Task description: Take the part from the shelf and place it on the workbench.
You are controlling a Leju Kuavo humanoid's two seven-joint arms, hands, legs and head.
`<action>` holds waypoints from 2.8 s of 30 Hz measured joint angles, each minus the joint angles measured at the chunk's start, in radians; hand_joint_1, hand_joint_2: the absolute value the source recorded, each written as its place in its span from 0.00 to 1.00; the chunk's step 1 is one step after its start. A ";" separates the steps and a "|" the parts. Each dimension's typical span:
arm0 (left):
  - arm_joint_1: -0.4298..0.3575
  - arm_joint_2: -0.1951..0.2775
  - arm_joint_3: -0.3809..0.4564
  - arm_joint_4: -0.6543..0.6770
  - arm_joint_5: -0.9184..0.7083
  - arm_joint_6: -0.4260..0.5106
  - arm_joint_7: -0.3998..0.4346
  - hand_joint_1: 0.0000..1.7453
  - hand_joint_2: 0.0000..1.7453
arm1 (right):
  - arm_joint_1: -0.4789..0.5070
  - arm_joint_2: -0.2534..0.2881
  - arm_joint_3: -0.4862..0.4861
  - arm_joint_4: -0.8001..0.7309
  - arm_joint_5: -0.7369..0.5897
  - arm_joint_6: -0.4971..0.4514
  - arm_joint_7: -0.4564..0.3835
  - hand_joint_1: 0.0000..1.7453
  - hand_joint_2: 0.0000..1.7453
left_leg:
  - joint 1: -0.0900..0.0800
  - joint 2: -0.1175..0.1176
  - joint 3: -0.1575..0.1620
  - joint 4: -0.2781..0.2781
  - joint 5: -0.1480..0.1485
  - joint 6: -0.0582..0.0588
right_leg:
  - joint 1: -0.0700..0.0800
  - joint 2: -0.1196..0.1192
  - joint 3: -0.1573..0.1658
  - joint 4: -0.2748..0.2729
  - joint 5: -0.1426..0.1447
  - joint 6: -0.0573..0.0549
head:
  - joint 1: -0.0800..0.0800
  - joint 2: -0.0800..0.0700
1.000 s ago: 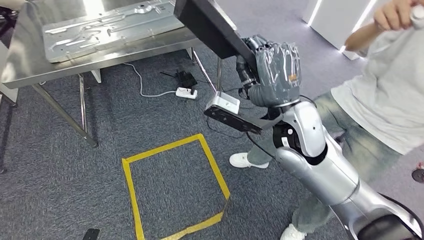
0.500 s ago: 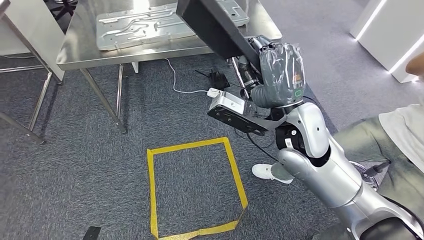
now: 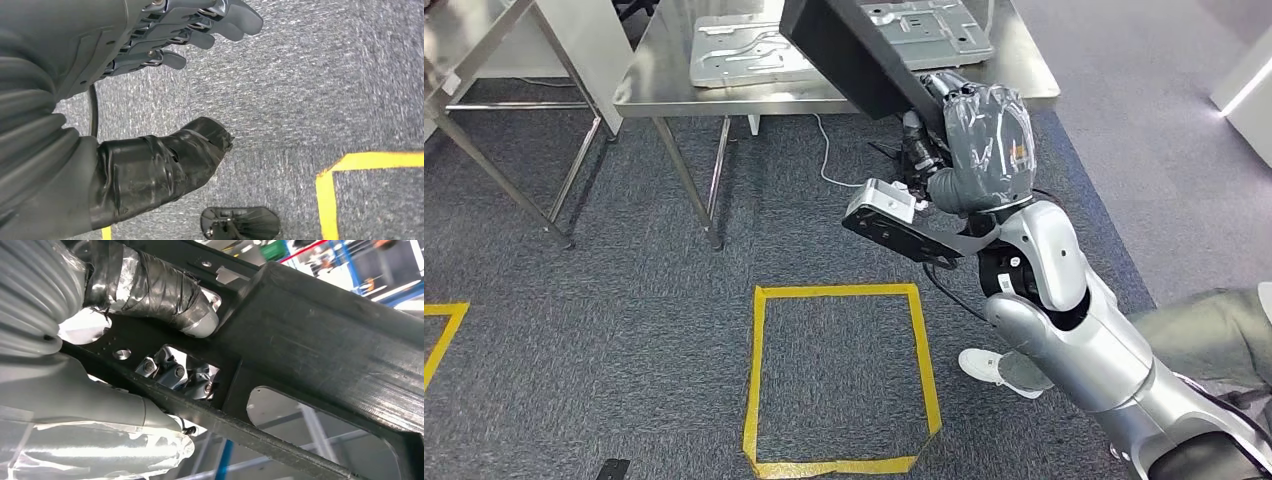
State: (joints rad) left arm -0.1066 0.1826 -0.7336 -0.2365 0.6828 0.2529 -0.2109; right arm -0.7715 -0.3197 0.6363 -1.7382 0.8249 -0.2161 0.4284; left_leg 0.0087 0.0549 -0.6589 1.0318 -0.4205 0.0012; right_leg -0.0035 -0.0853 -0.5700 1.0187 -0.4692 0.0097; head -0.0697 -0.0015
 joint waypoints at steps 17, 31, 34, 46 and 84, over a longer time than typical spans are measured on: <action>0.000 -0.005 0.000 0.000 0.018 -0.104 -0.027 0.00 1.00 | 0.004 -0.023 -0.011 -0.002 -0.111 0.013 0.051 1.00 1.00 | -0.013 -0.084 0.020 -0.007 -0.011 0.034 | 0.017 0.088 -0.034 0.005 0.026 -0.024 | 0.015 0.000; -0.001 -0.001 0.000 0.000 0.018 -0.105 -0.027 0.00 1.00 | 0.005 -0.025 -0.011 0.000 -0.111 0.017 0.053 1.00 1.00 | 0.011 -0.058 0.023 0.006 -0.028 -0.008 | -0.004 0.077 -0.025 0.010 0.016 0.000 | 0.012 0.000; 0.000 -0.001 0.000 0.000 0.018 -0.105 -0.027 0.00 1.00 | 0.005 -0.026 -0.011 0.000 -0.111 0.017 0.053 1.00 1.00 | 0.010 -0.061 0.026 0.002 -0.024 0.013 | -0.006 0.078 -0.027 0.016 0.008 0.014 | 0.012 0.000; -0.001 -0.001 0.000 0.000 0.018 -0.105 -0.027 0.00 1.00 | 0.006 -0.031 -0.011 0.000 -0.111 0.017 0.053 1.00 1.00 | 0.002 -0.073 0.033 -0.002 -0.027 0.021 | 0.005 0.086 -0.039 0.015 0.023 -0.002 | 0.018 0.000; 0.002 -0.002 0.000 0.000 0.001 -0.153 -0.024 0.00 1.00 | 0.043 -0.061 -0.019 -0.002 -0.097 0.003 0.064 1.00 1.00 | 0.007 -0.060 -0.016 0.237 -0.134 -0.004 | 0.004 0.085 0.007 -0.016 0.002 -0.037 | 0.021 0.000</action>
State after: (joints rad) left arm -0.1048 0.1808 -0.7336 -0.2365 0.6836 0.1002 -0.2351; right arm -0.7289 -0.3807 0.6174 -1.7407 0.7275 -0.2132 0.4926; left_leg 0.0155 -0.0050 -0.6751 1.2692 -0.5544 -0.0023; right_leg 0.0005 -0.0005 -0.5627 1.0025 -0.4674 -0.0276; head -0.0486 -0.0015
